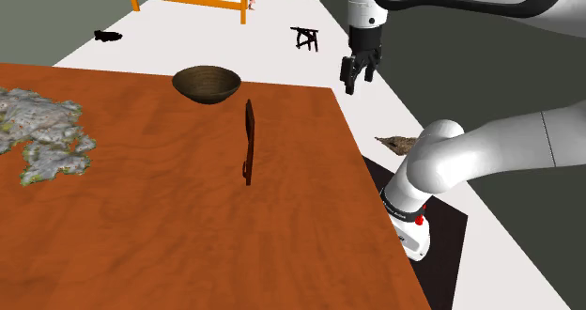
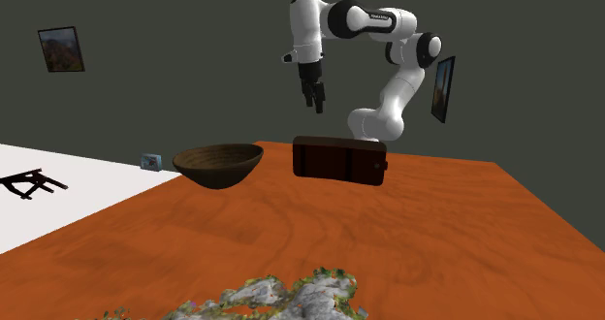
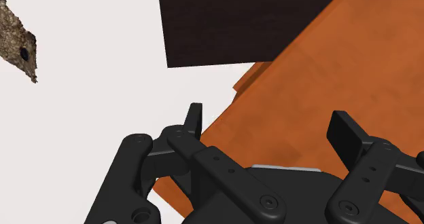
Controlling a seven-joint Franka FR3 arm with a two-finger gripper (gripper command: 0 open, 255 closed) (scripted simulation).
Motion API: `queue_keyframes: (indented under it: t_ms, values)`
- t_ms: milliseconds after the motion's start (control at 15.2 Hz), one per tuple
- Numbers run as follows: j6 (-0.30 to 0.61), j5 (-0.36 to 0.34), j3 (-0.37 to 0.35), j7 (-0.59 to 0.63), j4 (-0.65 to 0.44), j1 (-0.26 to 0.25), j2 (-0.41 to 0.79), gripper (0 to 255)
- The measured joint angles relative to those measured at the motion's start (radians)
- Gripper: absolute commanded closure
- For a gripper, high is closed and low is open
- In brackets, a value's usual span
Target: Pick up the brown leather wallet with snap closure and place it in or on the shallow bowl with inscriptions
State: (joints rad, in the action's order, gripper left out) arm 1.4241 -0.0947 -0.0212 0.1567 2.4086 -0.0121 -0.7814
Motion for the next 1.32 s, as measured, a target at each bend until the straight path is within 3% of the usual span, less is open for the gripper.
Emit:
queue_keyframes:
  t_ms: [198, 660, 924, 1320]
  values:
    - [0.004, 0.029, -0.023, 0.045, 0.004, -0.001, -0.005, 0]
    - [0.087, 0.202, -0.174, 0.324, 0.001, -0.012, 0.035, 0]
    - [0.145, 0.287, -0.267, 0.489, -0.036, -0.011, 0.089, 0]
    - [0.26, 0.362, -0.398, 0.72, -0.121, 0.012, 0.215, 0]
